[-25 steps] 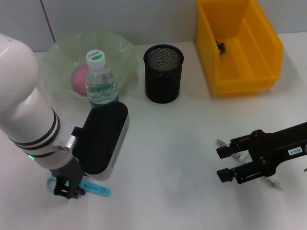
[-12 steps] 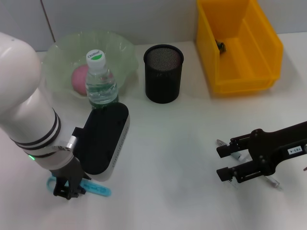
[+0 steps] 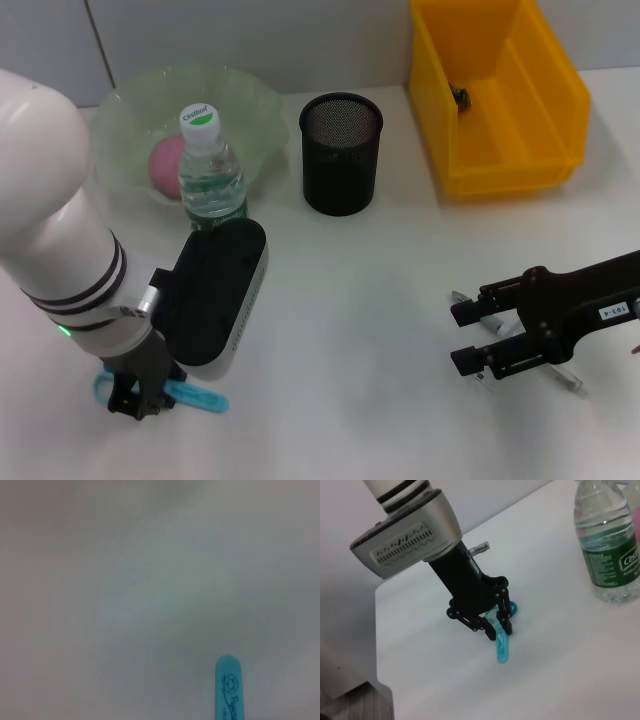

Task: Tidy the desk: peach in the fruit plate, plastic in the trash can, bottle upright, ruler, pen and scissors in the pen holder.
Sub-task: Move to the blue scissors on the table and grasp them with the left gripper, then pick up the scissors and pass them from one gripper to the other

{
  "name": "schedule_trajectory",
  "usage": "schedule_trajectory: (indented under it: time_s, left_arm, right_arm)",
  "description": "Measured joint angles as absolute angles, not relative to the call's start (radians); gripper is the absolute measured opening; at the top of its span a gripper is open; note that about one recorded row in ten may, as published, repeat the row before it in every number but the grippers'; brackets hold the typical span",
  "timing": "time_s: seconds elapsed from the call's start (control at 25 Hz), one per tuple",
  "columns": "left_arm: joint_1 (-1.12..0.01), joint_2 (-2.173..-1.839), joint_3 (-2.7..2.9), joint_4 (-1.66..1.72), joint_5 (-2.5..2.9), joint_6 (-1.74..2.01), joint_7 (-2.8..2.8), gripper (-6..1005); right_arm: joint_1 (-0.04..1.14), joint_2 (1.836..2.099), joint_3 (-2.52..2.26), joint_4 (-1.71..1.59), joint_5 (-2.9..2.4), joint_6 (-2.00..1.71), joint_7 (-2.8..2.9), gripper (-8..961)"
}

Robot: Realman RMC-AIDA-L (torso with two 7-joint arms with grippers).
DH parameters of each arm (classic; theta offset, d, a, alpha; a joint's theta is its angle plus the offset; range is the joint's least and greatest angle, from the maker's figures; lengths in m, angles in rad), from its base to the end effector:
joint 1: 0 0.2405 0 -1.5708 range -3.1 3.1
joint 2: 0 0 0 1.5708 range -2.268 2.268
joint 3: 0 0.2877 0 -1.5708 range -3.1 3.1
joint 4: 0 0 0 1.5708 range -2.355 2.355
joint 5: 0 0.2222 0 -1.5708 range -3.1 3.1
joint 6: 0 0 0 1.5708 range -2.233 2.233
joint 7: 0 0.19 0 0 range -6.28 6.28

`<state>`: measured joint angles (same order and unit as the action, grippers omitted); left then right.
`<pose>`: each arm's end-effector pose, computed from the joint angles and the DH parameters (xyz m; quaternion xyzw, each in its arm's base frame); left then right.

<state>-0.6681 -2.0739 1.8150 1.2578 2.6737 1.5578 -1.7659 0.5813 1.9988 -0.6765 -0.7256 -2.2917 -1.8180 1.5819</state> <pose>-0.2259 0.3515 -0.1164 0.9108 -0.2001 -0.3587 0.0427 0.2889 0.3381 -0.0276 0.9593 -0.2544 -0.1220 0.0104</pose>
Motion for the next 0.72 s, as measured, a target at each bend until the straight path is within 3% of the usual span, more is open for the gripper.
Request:
schedule_trajectory:
  time_s: [0.72]
  left_arm:
    - [-0.708,-2.071,1.495,1.306,2.573,1.755,-1.761,217]
  right_arm:
    - [0.583,1.999,-0.676,-0.750,-2.288,-1.824,1.585,741]
